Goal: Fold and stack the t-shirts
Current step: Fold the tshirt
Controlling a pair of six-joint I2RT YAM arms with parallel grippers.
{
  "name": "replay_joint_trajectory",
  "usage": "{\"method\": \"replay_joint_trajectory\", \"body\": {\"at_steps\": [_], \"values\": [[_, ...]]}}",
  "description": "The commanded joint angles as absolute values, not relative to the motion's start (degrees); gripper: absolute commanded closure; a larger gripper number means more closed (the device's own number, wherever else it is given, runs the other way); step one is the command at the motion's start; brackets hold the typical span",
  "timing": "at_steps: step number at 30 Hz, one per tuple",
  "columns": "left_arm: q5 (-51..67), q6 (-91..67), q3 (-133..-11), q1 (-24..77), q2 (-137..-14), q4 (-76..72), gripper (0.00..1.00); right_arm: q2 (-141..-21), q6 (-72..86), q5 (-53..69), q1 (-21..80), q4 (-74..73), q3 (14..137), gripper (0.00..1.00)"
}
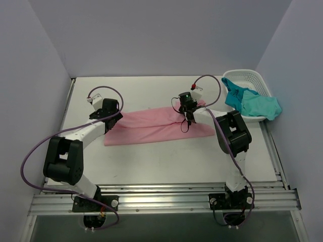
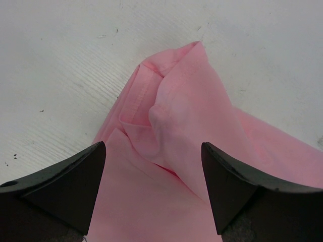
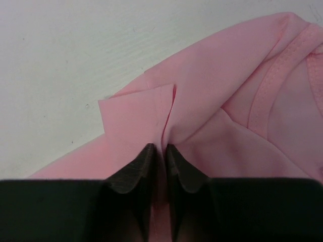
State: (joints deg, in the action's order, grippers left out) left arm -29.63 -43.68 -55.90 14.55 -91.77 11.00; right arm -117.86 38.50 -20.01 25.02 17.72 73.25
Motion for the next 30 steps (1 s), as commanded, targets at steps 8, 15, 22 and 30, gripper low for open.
{"method": "replay_joint_trajectory", "body": {"at_steps": [8, 15, 22, 30], "values": [[-30.8, -43.3, -55.9, 14.9, -91.8, 8.6, 0.15, -110.6, 37.7, -21.9, 25.7, 14.9, 72.5, 0.96], [-30.8, -43.4, -55.8, 15.2, -91.8, 8.6, 0.16, -107.8, 37.5, -22.5, 25.8, 14.3, 71.3, 0.94], [-30.9, -43.7, -55.8, 15.4, -91.4, 8.7, 0.16, -106.5, 37.3, -22.3, 25.8, 14.4, 69.9, 0.84], [-31.0, -43.8, -55.4, 15.5, -90.7, 9.0, 0.16, -106.3, 37.3, -21.8, 25.8, 15.0, 68.6, 0.90]]}}
